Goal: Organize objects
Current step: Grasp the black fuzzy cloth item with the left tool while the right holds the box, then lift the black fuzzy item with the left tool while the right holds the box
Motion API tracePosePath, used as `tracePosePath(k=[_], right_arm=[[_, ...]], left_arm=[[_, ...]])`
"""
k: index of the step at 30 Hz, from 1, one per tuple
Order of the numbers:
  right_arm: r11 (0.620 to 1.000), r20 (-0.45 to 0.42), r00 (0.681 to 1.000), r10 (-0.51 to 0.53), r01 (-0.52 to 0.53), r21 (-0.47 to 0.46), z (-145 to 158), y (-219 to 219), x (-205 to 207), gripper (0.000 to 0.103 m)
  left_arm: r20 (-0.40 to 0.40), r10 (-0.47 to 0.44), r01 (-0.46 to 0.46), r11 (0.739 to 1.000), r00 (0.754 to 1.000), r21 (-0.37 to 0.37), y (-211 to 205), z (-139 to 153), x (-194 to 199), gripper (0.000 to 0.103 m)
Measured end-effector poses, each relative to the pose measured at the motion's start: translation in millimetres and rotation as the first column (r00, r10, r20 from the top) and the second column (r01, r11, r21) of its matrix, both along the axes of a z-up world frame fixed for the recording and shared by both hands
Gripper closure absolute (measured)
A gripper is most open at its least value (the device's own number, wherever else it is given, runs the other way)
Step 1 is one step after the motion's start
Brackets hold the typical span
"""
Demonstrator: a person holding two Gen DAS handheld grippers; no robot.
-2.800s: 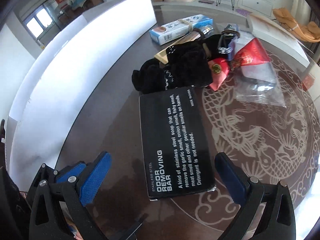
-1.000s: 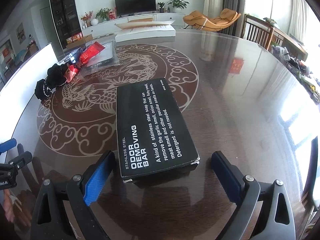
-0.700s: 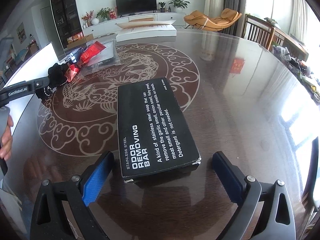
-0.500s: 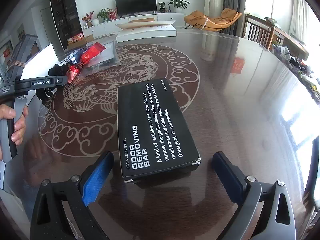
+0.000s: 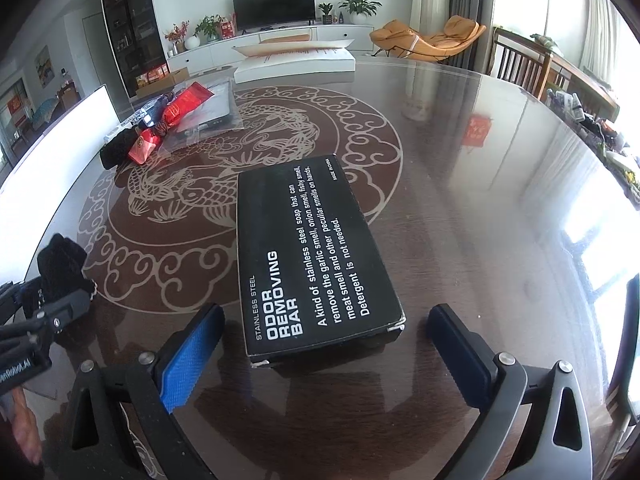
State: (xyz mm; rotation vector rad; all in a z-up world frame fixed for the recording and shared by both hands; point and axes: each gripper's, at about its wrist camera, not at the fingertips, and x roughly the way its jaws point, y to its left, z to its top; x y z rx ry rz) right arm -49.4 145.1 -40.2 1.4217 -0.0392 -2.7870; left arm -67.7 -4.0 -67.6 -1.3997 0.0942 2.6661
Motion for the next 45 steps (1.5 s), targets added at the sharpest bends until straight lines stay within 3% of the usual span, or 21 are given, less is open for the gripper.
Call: tracePosePath(k=[4,45], right_arm=[[1.0,-0.005,1.0,-0.003,0.003,-0.013,0.6,1.3,0.1,0.001],[1.0,0.01,1.0,-0.001,0.001,0.02,-1.7,-2.2,-2.8,0.0]], left_arm=[[0.009,-0.002,0.002,1.0,1.0,-0.011,-2.7,-4.5,-6.2,0.0],[-0.011,0.007,-0.007,1.0,1.0,-0.008,-1.4,-3.5,-10.9,0.0]])
